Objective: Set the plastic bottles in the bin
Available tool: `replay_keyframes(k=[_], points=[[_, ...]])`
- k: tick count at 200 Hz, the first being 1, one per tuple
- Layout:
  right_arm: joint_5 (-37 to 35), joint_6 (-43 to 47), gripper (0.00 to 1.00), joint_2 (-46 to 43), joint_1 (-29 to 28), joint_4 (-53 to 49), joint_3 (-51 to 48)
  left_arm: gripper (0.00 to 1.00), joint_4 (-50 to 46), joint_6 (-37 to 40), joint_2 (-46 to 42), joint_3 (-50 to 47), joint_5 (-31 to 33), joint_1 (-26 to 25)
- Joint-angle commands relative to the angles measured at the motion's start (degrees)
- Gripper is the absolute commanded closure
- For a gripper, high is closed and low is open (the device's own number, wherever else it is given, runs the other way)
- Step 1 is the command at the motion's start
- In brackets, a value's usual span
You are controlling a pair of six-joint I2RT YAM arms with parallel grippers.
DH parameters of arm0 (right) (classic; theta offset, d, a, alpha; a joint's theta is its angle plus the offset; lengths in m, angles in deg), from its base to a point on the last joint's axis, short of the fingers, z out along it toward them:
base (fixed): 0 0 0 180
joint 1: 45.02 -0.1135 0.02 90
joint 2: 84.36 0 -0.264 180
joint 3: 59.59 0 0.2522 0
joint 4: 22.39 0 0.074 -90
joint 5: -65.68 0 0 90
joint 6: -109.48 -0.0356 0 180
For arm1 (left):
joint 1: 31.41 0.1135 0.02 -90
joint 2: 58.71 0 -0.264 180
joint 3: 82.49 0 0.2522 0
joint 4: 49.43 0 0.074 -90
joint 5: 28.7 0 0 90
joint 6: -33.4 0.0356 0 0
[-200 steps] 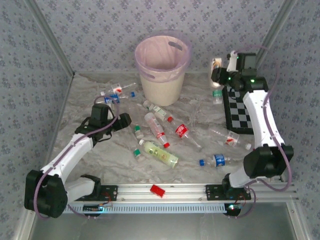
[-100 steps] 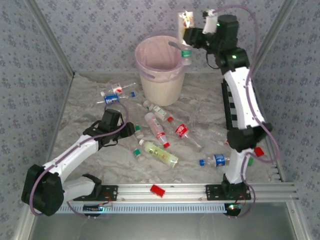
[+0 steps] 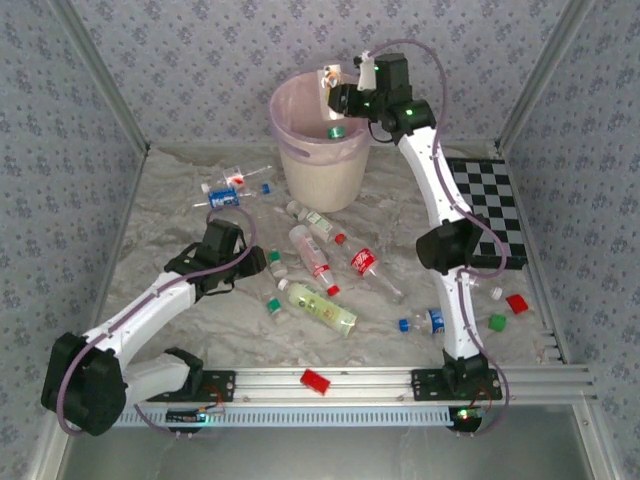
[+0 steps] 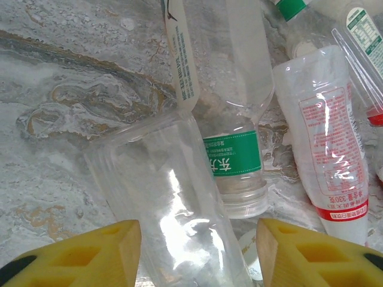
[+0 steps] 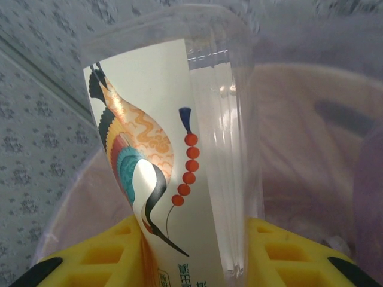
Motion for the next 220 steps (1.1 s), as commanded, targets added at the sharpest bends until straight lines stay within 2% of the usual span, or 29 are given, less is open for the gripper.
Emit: replay_keyframes(k=[1,28,44,75,112,152,196,220], points=[[-3.6,3.2,0.69,1.1,-2.1,-1.9,-0.7,0.45,-1.5,-0.3,-0.6,-0.3,1.9,-0.5],[-9.9,6.9,0.64,3.3,-4.6,-2.9,-1.6,0.43,-0.4,0.1,-0.3,-0.5,1.7,-0.5],[-10.9,7.2,0.57,4.3,-4.9,-2.7,-1.5,0.39,-0.2,-0.2,-0.1,-0.5,1.7,-0.5],[-13.8,8.2,0.31,4.3,-5.1,-2.8,-1.5,0.31,-0.2,-0.3,0.3,-0.4,2.0,-0.5],[-15.5,11.0,0.10,2.6,-5.4,-3.3,-1.2,0.23,1.8,-0.7,1.8,-0.5,0.6,-0.4],[-16.2,14.3,0.00,-2.9,-5.4,-4.2,-1.1,0.15,1.5,-1.0,3.9,0.8,-0.4,-0.5],[-17.5,16.9,0.00,-11.3,-5.6,-3.8,-3.5,0.13,-1.6,-1.9,4.9,2.2,0.0,-1.4],[-18.0,17.7,0.00,-16.6,-5.5,-2.5,-8.6,0.06,-4.0,-3.4,4.5,2.7,-0.5,-3.2]])
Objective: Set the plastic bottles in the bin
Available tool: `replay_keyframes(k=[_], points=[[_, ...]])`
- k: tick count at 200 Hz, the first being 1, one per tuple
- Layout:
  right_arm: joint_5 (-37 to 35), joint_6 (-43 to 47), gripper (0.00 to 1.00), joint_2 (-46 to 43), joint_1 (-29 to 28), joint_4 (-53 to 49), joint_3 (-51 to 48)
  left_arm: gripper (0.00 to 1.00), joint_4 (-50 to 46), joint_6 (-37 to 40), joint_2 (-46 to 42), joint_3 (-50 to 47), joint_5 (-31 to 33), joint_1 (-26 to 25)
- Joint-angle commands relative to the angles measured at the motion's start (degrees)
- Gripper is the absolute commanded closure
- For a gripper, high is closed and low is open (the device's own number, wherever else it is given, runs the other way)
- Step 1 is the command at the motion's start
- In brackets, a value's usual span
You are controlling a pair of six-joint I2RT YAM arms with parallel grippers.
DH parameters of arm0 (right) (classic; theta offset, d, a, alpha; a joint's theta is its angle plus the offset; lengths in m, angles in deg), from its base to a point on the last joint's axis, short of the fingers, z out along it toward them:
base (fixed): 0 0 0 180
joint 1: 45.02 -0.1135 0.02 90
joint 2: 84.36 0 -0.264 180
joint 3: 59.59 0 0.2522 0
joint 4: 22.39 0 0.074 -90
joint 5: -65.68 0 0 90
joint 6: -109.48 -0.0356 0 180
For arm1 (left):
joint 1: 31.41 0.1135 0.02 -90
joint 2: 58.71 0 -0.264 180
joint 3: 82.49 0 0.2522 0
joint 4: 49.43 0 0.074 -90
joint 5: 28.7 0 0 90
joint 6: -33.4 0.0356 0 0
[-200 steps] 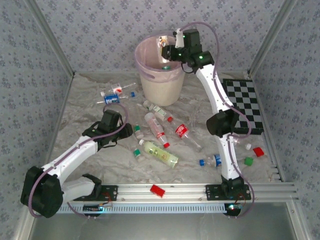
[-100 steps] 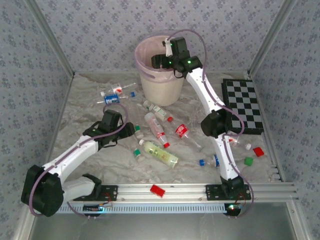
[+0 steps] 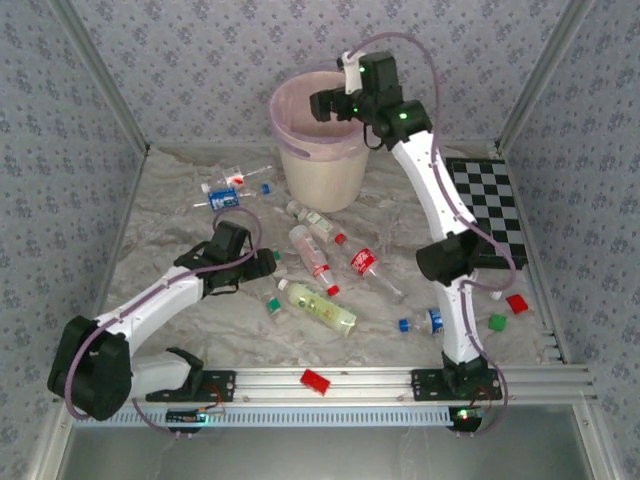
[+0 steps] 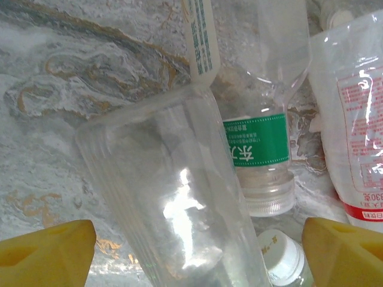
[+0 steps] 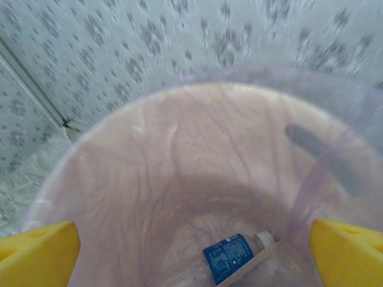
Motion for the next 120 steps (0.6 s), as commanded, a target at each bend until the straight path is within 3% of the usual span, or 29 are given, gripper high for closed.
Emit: replay_keyframes(k=[1,35,62,89,120], points=[[-1.6,2.5,0.00,-6.9,-0.1,1.0,-3.7,0.05,-3.8,-1.8,-0.1,2.6,-1.1,-1.7],[-1.3,2.6,0.00,-16.3,0.6,3.7,-17.0,0.02,-4.9,-4.7,-1.0,0.2,-1.1,-4.2],[0.8,-0.1,0.00,-26.8,2.5,12.7,-35.2,0.16,-1.5,-6.9,-0.7,-2.5,-1.2,-4.5],[-0.4,-2.3,0.00,-35.9,6.0,17.9,-51.3,0.23,-0.5,-6.8,0.2,-2.7,-0.8,-4.5],[2.1,-8.8,0.00,-43.1,13.8,22.2,-68.3,0.32,2.0,-6.9,3.0,-3.2,-1.3,-4.5]])
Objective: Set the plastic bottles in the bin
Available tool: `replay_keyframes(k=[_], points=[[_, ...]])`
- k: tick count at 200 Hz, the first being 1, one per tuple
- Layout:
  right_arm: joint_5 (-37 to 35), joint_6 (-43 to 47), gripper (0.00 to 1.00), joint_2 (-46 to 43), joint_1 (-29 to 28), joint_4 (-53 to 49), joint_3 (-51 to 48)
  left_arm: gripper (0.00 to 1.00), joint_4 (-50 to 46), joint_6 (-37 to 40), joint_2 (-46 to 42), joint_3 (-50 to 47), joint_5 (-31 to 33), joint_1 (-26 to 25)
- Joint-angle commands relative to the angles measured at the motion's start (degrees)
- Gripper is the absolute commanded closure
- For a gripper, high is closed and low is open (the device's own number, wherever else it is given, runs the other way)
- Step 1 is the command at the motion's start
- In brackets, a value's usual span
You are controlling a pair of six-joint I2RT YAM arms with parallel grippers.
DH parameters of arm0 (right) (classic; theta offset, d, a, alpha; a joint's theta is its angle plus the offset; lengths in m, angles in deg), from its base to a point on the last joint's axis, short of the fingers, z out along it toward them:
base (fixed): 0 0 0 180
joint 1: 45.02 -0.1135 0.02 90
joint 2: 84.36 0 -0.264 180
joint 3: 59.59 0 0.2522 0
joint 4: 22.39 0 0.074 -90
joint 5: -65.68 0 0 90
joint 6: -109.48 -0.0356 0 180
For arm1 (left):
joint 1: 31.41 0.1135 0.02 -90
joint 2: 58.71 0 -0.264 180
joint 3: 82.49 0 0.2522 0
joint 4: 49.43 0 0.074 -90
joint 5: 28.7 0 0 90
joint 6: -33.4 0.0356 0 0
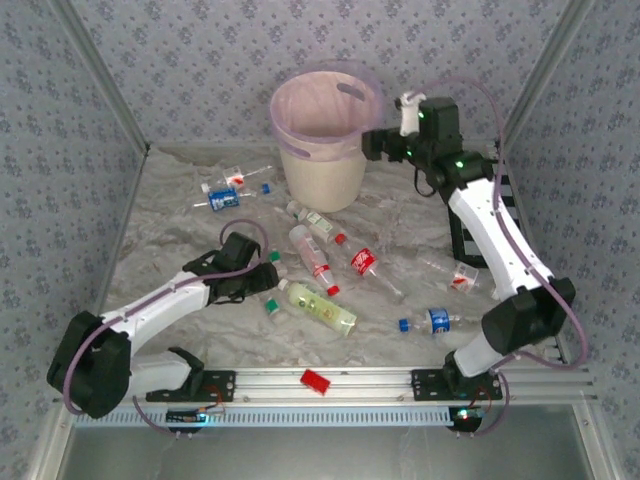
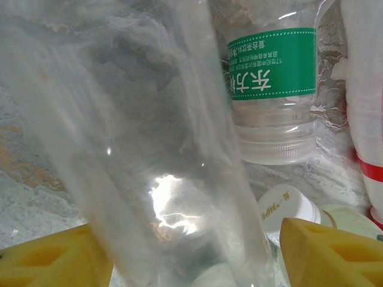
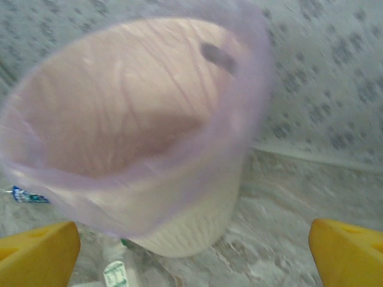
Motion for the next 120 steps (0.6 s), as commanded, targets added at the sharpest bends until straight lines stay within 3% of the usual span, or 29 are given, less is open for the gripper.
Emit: replay_keyframes(k=[1,30,66,120], points=[[2.1,-6.6,0.00,-5.2,5.6,5.5,-9.6,0.33,2.6,-0.4,2.0,-0.3,-0.3,-0.3],[4.7,-11.5,0.00,-10.5,11.6,11.0,-24.2,0.49,5.0,-0.4,3.6,-0.3,-0.1,-0.2],[4.5,-13.3,0.00,-11.3,14.2,12.7,-36.3,0.56,3.9,0.1,5.2,1.3,0.9,-0.2],[5.6,-16.2,0.00,-5.3,15.1,16.1,-40.6,0.64,1.1,2.7,4.0,5.4,3.1,-0.2]])
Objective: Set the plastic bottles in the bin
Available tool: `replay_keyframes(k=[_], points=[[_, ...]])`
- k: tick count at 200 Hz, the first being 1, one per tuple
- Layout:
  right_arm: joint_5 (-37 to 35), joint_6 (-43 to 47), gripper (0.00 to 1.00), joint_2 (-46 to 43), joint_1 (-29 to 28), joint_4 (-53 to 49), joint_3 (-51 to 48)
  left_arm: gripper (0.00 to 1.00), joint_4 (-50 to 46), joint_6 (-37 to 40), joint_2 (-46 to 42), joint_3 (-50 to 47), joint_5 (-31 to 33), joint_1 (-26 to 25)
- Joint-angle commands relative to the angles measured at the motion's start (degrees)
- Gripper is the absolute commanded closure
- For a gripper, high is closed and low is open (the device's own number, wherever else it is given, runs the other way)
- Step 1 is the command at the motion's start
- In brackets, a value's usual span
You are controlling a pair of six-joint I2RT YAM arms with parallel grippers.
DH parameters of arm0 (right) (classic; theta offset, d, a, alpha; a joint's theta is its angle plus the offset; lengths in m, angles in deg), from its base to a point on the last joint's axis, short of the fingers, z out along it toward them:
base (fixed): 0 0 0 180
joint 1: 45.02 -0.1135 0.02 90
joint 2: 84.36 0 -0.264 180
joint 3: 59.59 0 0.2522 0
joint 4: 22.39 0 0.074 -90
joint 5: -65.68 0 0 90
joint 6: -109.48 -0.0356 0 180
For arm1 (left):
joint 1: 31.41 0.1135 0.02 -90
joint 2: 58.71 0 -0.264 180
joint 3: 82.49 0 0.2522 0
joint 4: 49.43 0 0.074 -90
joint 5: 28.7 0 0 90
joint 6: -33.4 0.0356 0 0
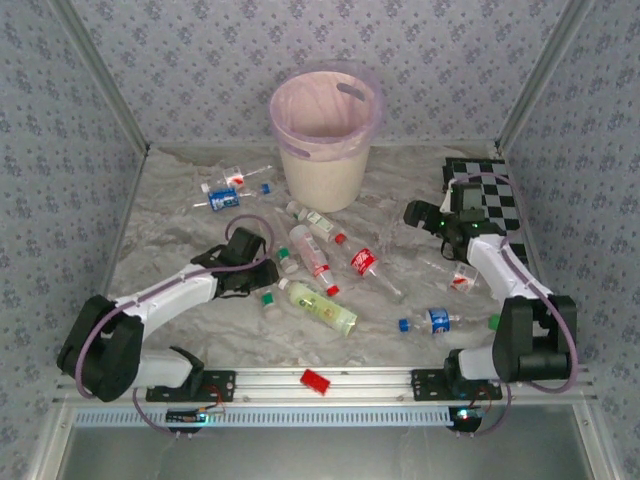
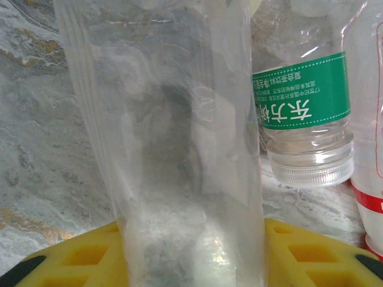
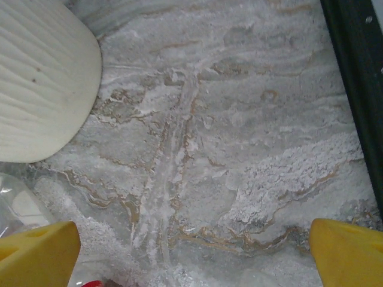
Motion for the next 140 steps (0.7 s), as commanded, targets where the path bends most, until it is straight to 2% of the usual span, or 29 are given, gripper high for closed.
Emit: replay_keyframes(k=[1,26,39,63,85,112,140], points=[[0.9,-1.4,0.00,3.6,0.4,3.3,0.8,0.65,-2.5,2.4,-1.0,3.4,2.6,-0.2],[5.5,-0.5,0.00,7.9,0.2,1.9,3.1,0.69,-5.9,5.0,-3.1,6.6,6.4,0.1],[7.8,-0.7,0.00,8.2,-0.2,3.8,2.2,0.69,-8.3,8.7,-4.3,9.1,7.5,1.0],[8.5,-0.8,0.00,6.9,-0.9,5.9,0.7,0.76,-15.9,16.8,-4.3,18.1,10.4,5.4],[11.3,-1.9,0.00,6.8,-1.0,5.4,0.8,0.79,-15.7,22.6,-3.9,25.3,10.0,8.8],[18.1,-3.8,0.00,6.3,-1.6,5.0,0.8,0.82,-13.5,27.8,0.6,36.3,8.8,11.1],[17.5,-3.0,0.00,3.3,-2.7,1.3,0.5,0.91,-14.5,30.4,8.9,52.6,8.5,11.0]])
